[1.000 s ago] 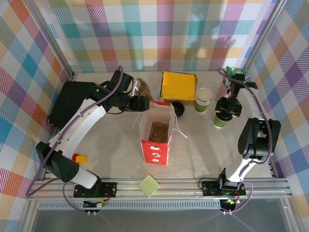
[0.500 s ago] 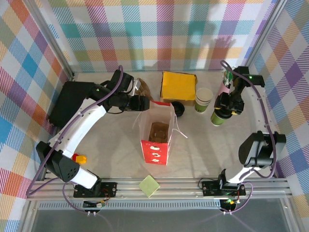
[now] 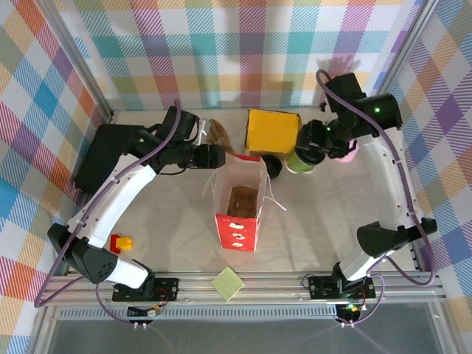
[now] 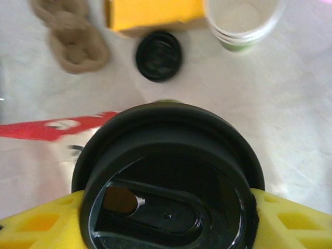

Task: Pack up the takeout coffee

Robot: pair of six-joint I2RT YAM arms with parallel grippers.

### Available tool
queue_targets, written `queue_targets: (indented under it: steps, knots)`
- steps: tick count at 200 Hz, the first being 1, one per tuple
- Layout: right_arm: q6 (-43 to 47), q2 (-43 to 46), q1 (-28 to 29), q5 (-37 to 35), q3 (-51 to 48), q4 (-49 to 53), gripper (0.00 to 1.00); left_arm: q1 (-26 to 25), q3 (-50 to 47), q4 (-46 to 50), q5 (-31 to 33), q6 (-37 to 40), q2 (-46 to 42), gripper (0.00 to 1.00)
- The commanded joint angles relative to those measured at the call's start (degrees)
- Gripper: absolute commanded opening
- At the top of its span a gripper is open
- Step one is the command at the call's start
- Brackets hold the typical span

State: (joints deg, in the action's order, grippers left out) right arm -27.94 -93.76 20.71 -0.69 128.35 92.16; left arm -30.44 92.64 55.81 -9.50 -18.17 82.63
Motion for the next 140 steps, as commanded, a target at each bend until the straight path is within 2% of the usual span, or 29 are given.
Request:
queue_targets:
  steps: [1, 49, 75, 140]
  knots:
    - [-6.3, -2.9, 4.3, 1.7, 7.4, 10.1, 0.64, 0.6, -1.7, 0.9, 0.0, 0.5, -2.1, 0.71]
    - [-11.1, -6.7, 11.8, 5.1, 17.3, 9.3, 0.63, 0.6, -3.7, 1.4, 0.9, 0.1, -4.5, 0.71]
    - [-13.4, -6.9, 16.0, 6.3, 17.5, 7.8, 0.62, 0.6, -5.2, 1.0, 1.5, -0.3, -5.9, 0.71]
    - [-15.6, -10.1, 24.0, 3.2, 16.4, 8.2, 0.62, 0.6, -5.8, -0.2, 1.2, -2.5, -6.7, 0.71]
